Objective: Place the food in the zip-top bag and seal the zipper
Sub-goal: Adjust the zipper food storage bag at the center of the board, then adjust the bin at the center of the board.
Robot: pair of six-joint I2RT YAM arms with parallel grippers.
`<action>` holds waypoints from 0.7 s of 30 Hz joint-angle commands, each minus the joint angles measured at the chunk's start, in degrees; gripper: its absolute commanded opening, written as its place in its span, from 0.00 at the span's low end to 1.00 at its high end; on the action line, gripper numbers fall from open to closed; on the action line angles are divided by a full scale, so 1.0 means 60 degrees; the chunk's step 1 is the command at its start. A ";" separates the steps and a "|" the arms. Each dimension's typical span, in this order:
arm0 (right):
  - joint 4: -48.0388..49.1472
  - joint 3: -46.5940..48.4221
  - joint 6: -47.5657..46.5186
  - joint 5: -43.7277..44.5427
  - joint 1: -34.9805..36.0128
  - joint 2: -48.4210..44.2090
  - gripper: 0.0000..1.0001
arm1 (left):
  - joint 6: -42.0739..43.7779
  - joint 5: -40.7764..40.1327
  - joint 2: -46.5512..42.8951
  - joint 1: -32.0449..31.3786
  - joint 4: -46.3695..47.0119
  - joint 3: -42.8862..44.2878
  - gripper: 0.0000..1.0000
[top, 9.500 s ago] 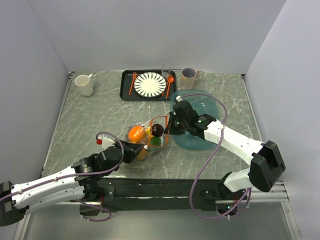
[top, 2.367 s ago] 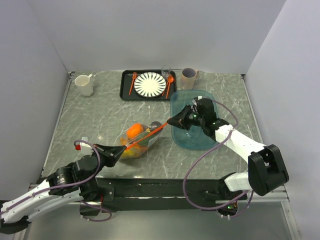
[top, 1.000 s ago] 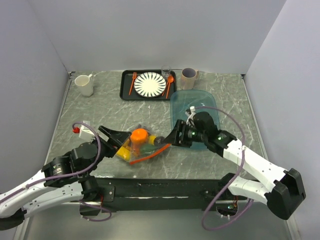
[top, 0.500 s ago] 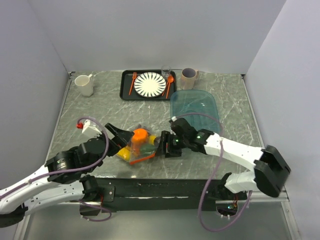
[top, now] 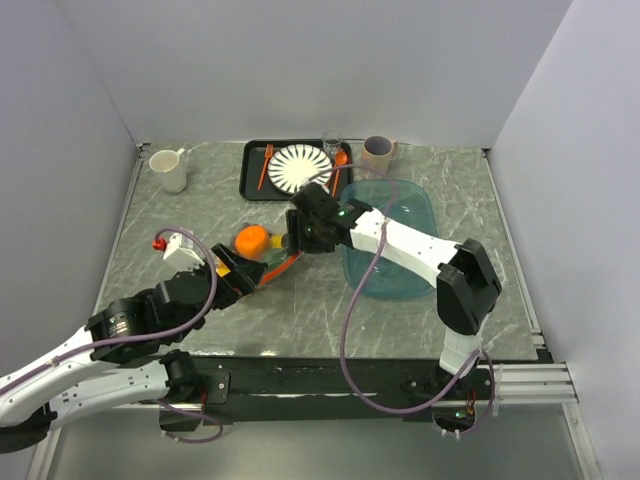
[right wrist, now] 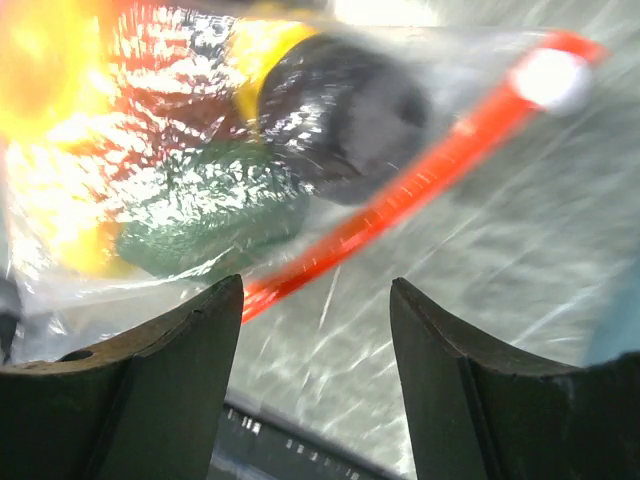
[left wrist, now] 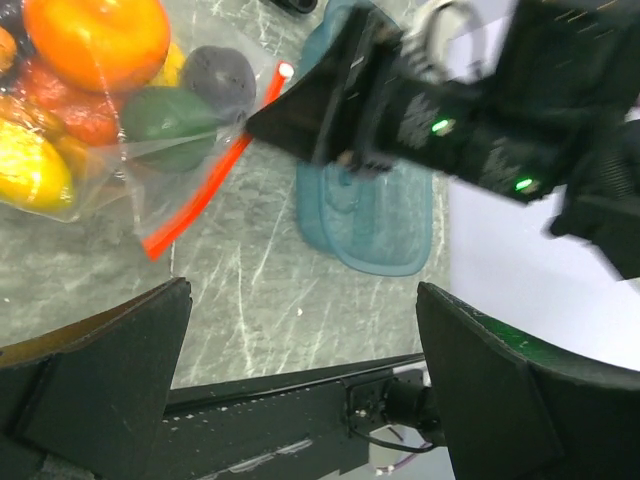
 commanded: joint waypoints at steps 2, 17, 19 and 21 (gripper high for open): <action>-0.0684 -0.0249 -0.0297 0.1539 -0.1099 -0.1299 0.70 | 0.0856 0.0024 0.0722 0.0070 0.0031 0.0492 0.99; 0.0812 -0.4207 -0.0838 0.0981 -0.3475 -0.6018 0.84 | 0.4827 0.4110 0.3052 0.5165 0.2199 0.1591 0.99; 0.0900 -0.4397 -0.0897 0.0893 -0.3752 -0.6179 0.85 | 0.5220 0.4273 0.3389 0.5692 0.1949 0.1855 0.99; 0.1046 -0.4587 -0.1027 0.0718 -0.3972 -0.6384 0.86 | 0.5296 0.3939 0.3507 0.6045 0.1687 0.2074 0.99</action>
